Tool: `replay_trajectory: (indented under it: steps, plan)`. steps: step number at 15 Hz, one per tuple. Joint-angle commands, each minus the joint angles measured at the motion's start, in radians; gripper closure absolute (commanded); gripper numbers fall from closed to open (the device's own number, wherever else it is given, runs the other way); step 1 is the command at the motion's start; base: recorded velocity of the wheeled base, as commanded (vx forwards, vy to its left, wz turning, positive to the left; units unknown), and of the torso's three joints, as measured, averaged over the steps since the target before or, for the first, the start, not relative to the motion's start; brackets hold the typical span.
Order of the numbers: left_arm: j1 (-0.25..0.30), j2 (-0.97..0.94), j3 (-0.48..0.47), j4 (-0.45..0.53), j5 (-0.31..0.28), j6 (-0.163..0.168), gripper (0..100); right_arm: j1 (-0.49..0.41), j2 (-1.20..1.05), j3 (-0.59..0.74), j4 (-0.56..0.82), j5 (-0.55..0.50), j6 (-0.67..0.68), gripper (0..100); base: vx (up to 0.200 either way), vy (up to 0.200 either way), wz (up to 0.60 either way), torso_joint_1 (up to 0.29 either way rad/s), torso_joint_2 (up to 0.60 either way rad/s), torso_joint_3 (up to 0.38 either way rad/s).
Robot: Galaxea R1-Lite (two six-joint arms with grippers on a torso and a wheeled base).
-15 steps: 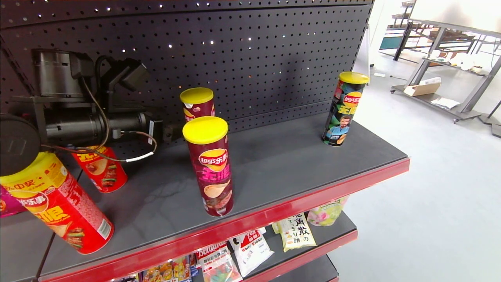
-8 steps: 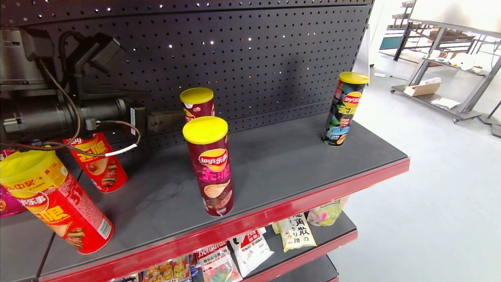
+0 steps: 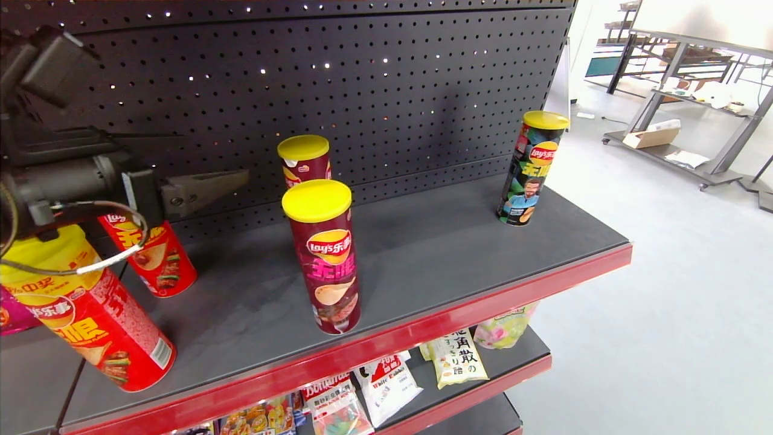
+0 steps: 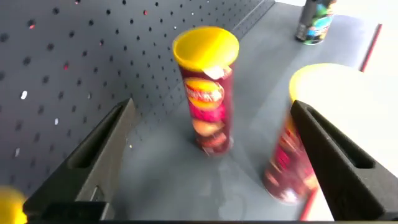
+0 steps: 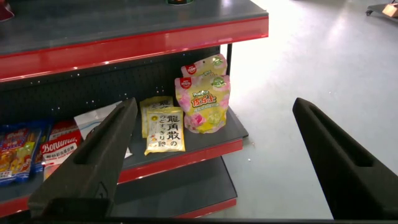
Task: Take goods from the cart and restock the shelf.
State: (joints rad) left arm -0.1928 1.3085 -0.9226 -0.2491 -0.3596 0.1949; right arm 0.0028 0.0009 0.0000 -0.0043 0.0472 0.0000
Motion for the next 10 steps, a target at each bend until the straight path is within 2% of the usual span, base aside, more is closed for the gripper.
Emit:
replay_trajectory:
  steps: [1,2,3,4,5,6,7,8,9,10]
  plan:
    - [0.006,-0.239,0.119,0.03,-0.006,-0.032,0,0.0,0.001,0.0,0.0,0.0,0.0,0,0.0,0.0,0.0,0.0,0.0,0.0]
    - [0.007,-0.388,0.125,0.182,0.005,-0.055,0,0.0,0.001,0.0,0.0,0.0,0.0,0,0.0,0.0,0.0,0.0,0.0,0.0]
    - [0.01,-0.434,0.12,0.238,0.011,-0.075,0,0.0,0.001,0.0,0.0,0.0,0.0,0,0.0,0.0,0.0,0.0,0.0,0.0]
    - [0.012,-0.568,0.119,0.363,0.057,-0.115,0,0.0,0.001,0.0,0.0,0.0,0.0,0,0.0,0.0,0.0,0.0,0.0,0.0]
    - [0.016,-0.644,0.12,0.444,0.117,-0.127,0,0.0,0.001,0.0,0.0,0.0,0.0,0,0.0,0.0,0.0,0.0,0.0,0.0]
    - [0.027,-0.716,0.128,0.524,0.191,-0.157,0,0.0,-0.001,0.0,0.0,0.0,0.0,0,0.0,0.0,0.0,0.0,0.0,0.0]
    - [0.033,-0.747,0.14,0.556,0.229,-0.184,0,0.0,0.001,0.0,0.0,0.0,0.0,0,0.0,0.0,0.0,0.0,0.0,0.0]
    - [0.035,-0.819,0.186,0.591,0.291,-0.25,0,0.0,0.001,0.0,0.0,0.0,0.0,0,0.0,0.0,0.0,0.0,0.0,0.0]
    - [0.036,-0.859,0.214,0.608,0.314,-0.259,0,0.0,0.001,0.0,0.0,0.0,0.0,0,0.0,0.0,0.0,0.0,0.0,0.0]
    - [0.038,-0.937,0.263,0.673,0.355,-0.259,0,0.0,0.001,0.0,0.0,0.0,0.0,0,0.0,0.0,0.0,0.0,0.0,0.0]
